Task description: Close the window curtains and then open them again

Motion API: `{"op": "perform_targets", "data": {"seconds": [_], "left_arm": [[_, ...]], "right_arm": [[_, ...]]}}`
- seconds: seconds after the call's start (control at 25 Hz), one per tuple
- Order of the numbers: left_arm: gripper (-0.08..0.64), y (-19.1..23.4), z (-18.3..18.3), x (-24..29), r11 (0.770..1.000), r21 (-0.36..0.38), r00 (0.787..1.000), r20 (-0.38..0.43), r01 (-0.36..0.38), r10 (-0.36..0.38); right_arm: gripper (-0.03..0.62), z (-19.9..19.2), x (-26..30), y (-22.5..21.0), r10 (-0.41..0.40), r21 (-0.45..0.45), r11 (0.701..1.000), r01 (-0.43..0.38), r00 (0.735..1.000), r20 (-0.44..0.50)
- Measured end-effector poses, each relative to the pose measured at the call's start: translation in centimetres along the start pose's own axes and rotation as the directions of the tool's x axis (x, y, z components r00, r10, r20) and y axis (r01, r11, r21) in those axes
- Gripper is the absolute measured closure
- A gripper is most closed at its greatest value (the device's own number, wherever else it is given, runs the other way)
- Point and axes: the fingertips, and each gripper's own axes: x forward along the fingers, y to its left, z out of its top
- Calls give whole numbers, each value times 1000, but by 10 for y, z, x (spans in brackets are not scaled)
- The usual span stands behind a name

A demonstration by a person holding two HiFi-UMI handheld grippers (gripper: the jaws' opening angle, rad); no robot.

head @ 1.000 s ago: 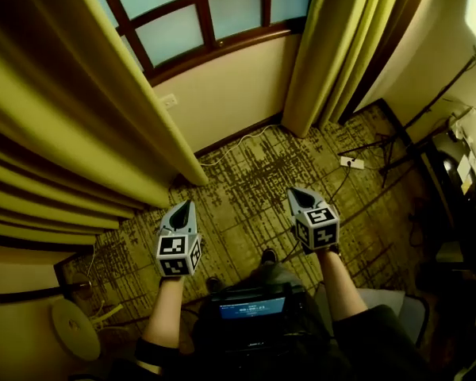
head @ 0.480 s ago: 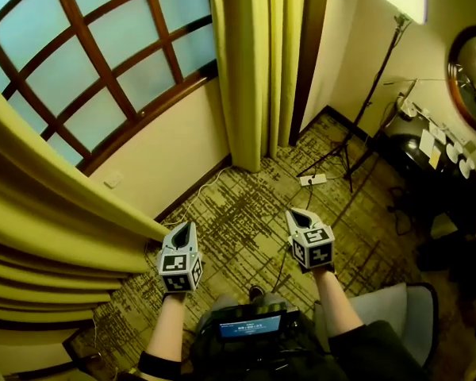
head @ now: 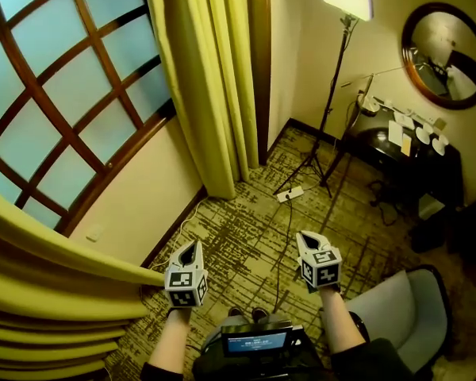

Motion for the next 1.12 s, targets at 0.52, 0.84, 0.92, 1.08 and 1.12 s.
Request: {"op": "perform_targets", "data": {"seconds": [0.52, 0.84, 0.92, 1.08, 1.12], "left_arm": [[559, 55, 42, 16, 999, 28, 999, 34, 37, -38], [558, 73, 56, 58, 999, 24, 1000, 21, 21, -21], [558, 74, 61, 77, 1000, 12, 1000, 13, 9, -9], [558, 69, 77, 118, 1000, 3, 1000, 1, -17, 17], [558, 66, 83, 127, 1000, -1, 1000, 2, -22, 22]], "right_arm": [[577, 44, 54, 54, 17, -34, 999, -15, 999, 44], [577, 66, 100, 35, 33, -33, 999, -32, 999, 29], [577, 73, 116, 24, 44, -37, 998, -43, 999, 22], [577, 96, 142, -6, 68, -46, 997, -67, 997, 28], [577, 101, 147, -14, 74, -46, 996, -73, 997, 29]]}}
